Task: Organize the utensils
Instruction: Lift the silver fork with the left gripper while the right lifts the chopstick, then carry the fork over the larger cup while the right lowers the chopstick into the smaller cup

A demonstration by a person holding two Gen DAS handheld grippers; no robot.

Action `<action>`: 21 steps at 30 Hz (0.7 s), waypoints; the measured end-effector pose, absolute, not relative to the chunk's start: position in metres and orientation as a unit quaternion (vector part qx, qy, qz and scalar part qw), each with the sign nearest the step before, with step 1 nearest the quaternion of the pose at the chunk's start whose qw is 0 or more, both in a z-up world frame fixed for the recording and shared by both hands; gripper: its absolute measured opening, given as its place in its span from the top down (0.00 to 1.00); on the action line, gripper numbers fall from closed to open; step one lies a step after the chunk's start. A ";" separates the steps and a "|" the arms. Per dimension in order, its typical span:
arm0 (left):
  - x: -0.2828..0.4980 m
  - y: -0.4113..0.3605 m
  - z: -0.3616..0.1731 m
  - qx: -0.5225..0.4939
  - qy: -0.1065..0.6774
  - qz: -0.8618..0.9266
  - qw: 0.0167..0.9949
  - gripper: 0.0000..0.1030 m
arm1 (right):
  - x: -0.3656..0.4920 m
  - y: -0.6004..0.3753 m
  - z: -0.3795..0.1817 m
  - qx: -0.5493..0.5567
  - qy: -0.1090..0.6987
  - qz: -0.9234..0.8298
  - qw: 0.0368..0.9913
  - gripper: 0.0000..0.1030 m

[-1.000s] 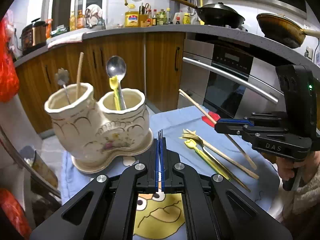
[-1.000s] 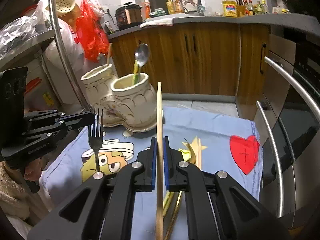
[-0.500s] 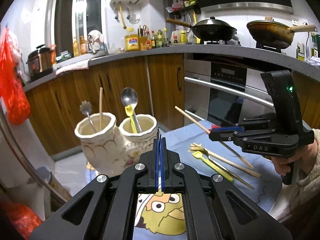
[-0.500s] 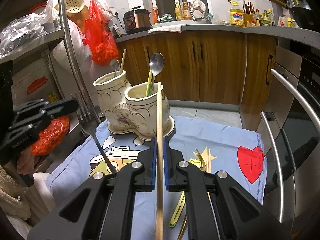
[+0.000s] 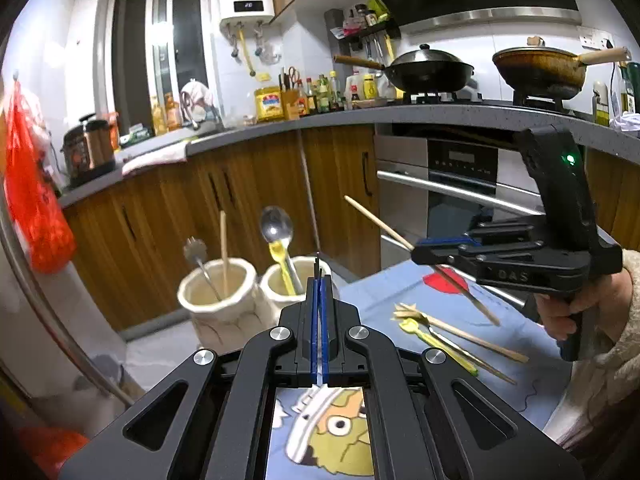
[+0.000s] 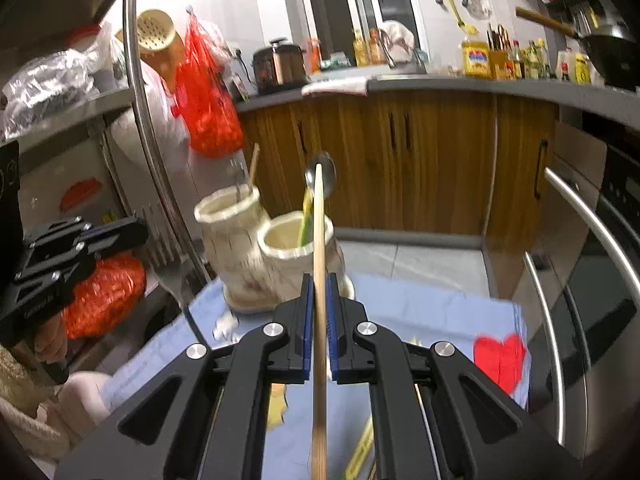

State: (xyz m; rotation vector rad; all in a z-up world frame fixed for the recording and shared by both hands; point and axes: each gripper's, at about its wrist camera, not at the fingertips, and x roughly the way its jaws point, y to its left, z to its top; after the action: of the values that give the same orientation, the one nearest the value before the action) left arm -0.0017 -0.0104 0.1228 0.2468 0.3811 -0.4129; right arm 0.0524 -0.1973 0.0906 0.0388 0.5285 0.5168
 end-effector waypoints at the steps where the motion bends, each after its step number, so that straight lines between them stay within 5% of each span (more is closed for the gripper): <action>1: -0.002 -0.009 0.128 0.124 0.184 -0.201 0.954 0.98 | 0.055 -0.196 0.094 0.020 0.253 0.254 0.933 0.94; 21: 0.027 0.039 0.222 0.112 0.148 -0.176 0.967 0.98 | 0.135 -0.153 0.157 0.091 0.177 0.292 0.936 0.94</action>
State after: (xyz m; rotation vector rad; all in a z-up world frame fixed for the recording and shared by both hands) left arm 0.0268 0.0386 0.2215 0.2266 0.3001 -0.3558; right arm 0.1347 -0.1535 0.1575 0.1850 0.3608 0.5963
